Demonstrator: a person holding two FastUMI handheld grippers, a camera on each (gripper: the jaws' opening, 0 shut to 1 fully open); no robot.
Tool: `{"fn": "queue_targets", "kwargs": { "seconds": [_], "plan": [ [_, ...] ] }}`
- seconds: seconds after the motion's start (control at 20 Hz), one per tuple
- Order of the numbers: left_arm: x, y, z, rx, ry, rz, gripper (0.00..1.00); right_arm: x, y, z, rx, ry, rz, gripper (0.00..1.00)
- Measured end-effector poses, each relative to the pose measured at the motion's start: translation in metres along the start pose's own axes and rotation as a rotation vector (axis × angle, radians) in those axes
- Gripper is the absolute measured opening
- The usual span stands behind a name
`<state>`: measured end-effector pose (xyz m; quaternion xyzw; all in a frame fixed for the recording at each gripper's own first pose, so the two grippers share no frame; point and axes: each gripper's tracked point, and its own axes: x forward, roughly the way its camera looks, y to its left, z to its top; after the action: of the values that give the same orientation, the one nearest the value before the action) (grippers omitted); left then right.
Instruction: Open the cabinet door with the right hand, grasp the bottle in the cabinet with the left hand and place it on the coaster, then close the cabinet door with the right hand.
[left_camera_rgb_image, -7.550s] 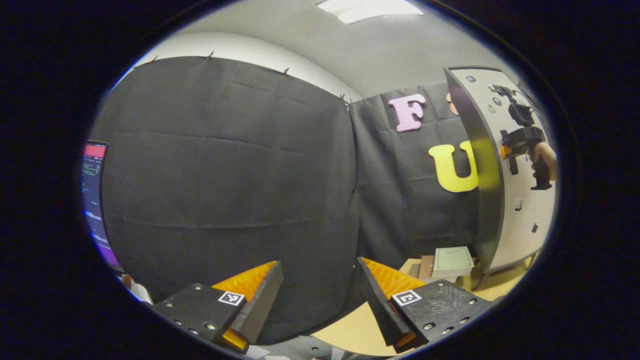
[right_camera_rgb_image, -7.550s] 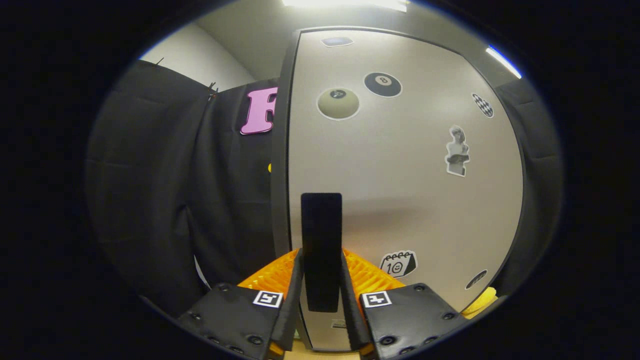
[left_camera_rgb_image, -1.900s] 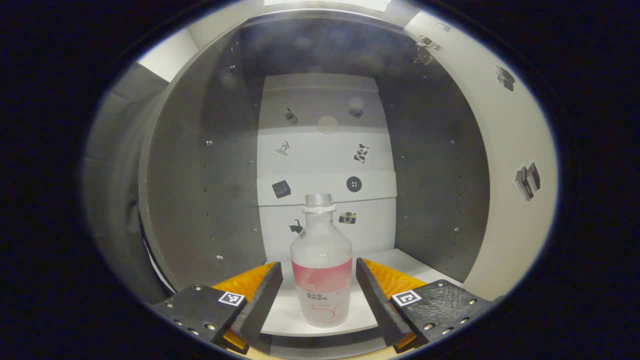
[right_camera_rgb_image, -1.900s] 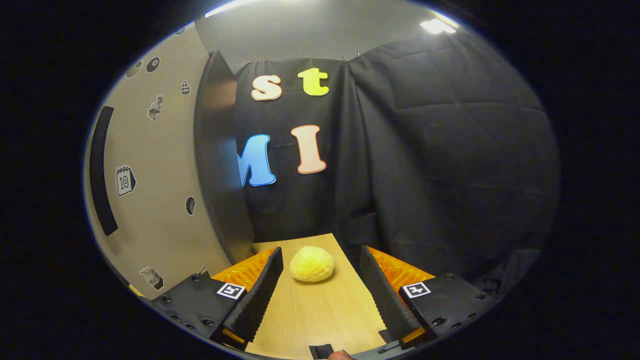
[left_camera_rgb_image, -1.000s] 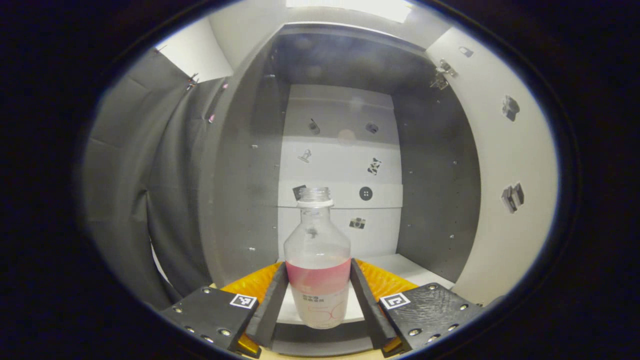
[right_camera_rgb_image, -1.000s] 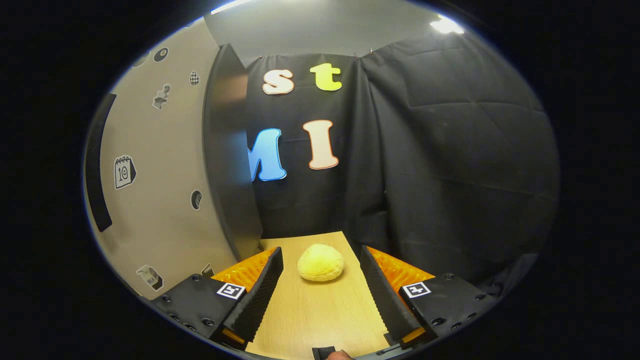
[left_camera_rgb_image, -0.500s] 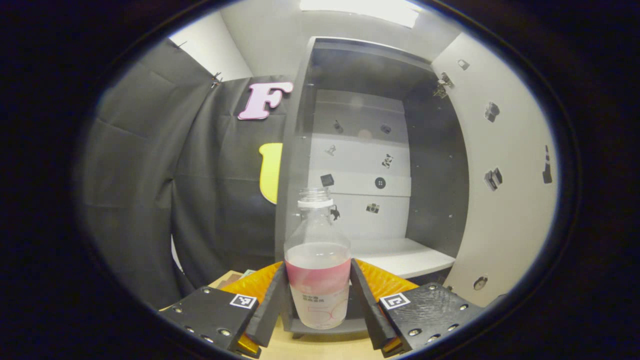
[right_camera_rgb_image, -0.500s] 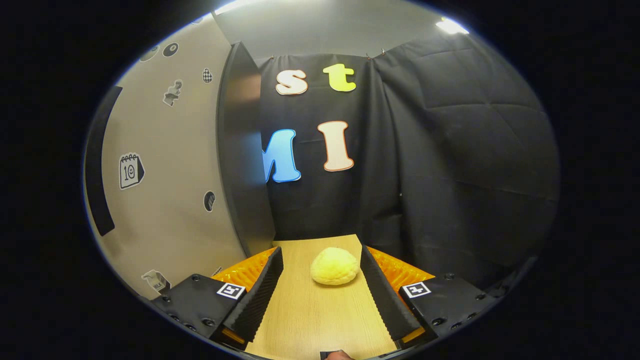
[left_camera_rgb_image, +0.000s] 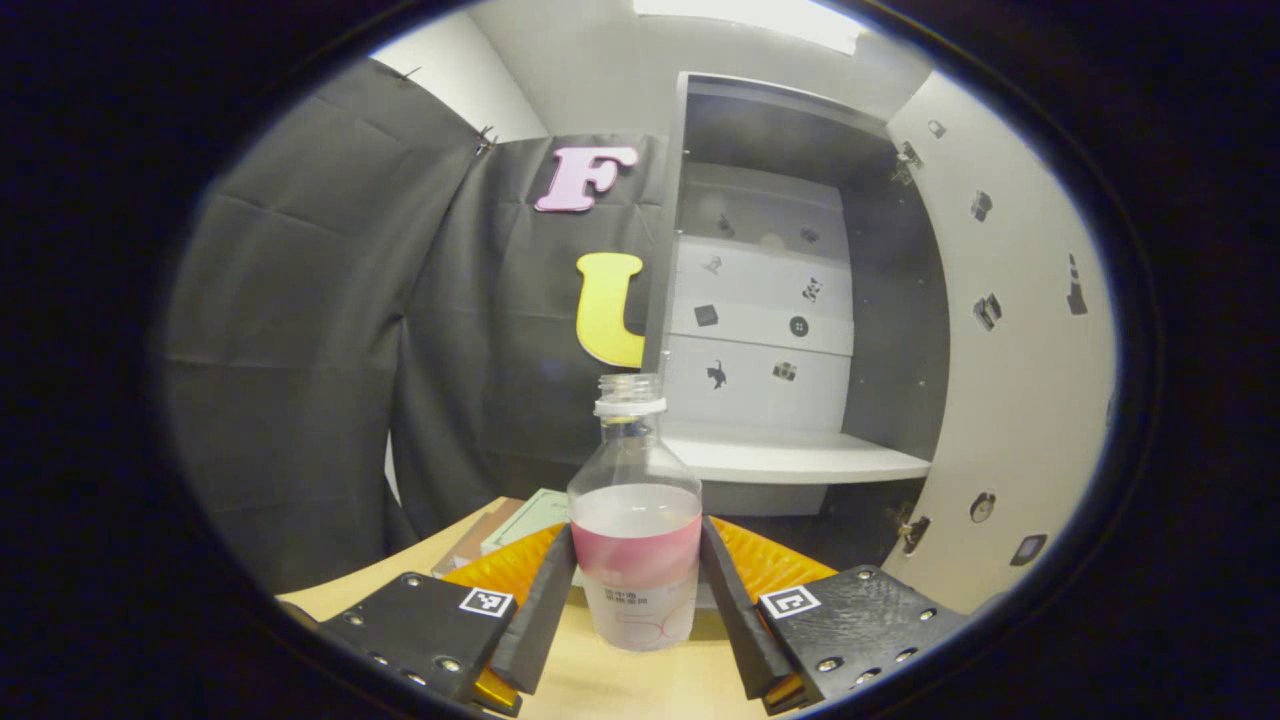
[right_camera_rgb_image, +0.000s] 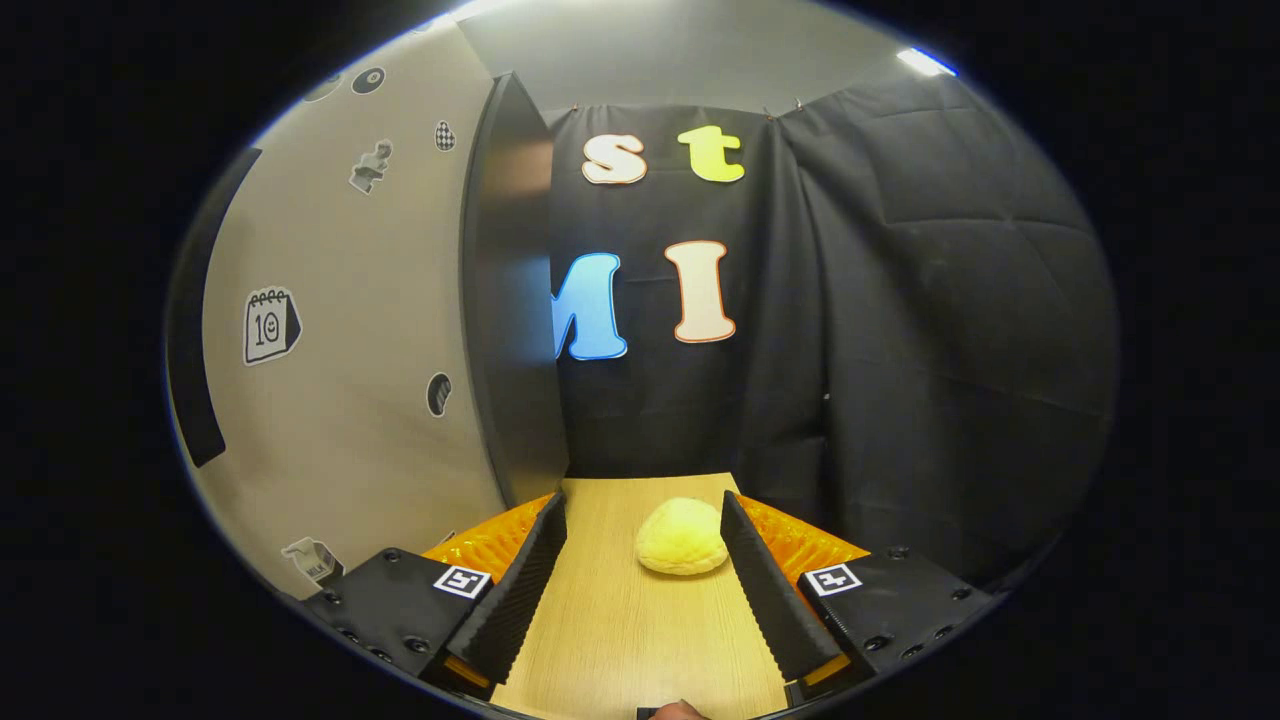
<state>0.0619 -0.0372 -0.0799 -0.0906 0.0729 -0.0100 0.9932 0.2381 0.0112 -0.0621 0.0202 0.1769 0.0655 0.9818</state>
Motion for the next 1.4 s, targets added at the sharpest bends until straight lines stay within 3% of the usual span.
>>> {"fn": "queue_targets", "kwargs": {
  "seconds": [0.5,0.6,1.05,1.4],
  "plan": [
    [-0.061,0.016,-0.085,-0.013,0.101,0.062,0.76,-0.001,0.003,-0.001,-0.04,-0.002,0.023,0.98],
    [-0.07,0.021,-0.105,-0.027,0.131,0.083,0.72,-0.001,0.003,-0.003,-0.039,0.003,0.024,0.98],
    [-0.09,0.035,-0.175,0.021,0.245,0.118,0.72,0.0,0.011,-0.014,-0.05,0.031,0.041,0.98],
    [-0.085,0.034,-0.199,0.055,0.242,0.121,0.72,0.0,0.01,-0.022,-0.063,0.056,0.031,0.98]
  ]
}}
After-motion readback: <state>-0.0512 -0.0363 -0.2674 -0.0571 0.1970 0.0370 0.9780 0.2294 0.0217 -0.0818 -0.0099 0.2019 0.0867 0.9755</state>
